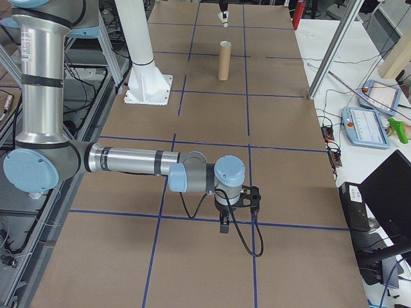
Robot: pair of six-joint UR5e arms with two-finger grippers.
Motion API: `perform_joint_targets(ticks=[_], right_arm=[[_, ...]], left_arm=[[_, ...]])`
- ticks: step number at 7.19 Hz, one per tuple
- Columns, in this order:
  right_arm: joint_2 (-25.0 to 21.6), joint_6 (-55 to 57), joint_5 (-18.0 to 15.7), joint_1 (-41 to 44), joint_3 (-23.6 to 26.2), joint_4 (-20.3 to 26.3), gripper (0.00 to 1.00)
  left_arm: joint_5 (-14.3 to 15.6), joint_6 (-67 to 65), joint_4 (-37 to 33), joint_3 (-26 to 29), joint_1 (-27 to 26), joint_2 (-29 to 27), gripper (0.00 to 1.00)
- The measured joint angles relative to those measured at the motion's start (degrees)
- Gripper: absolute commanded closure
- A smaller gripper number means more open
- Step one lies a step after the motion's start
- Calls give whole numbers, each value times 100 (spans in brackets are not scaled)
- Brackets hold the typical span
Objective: Collect badminton balls into bucket
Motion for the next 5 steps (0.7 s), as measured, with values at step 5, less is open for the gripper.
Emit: perform_joint_targets(ticks=[5], right_arm=[[0, 0, 0, 0, 0, 0, 0]], left_arm=[[687, 1145, 3368, -1105, 89, -1627, 100]])
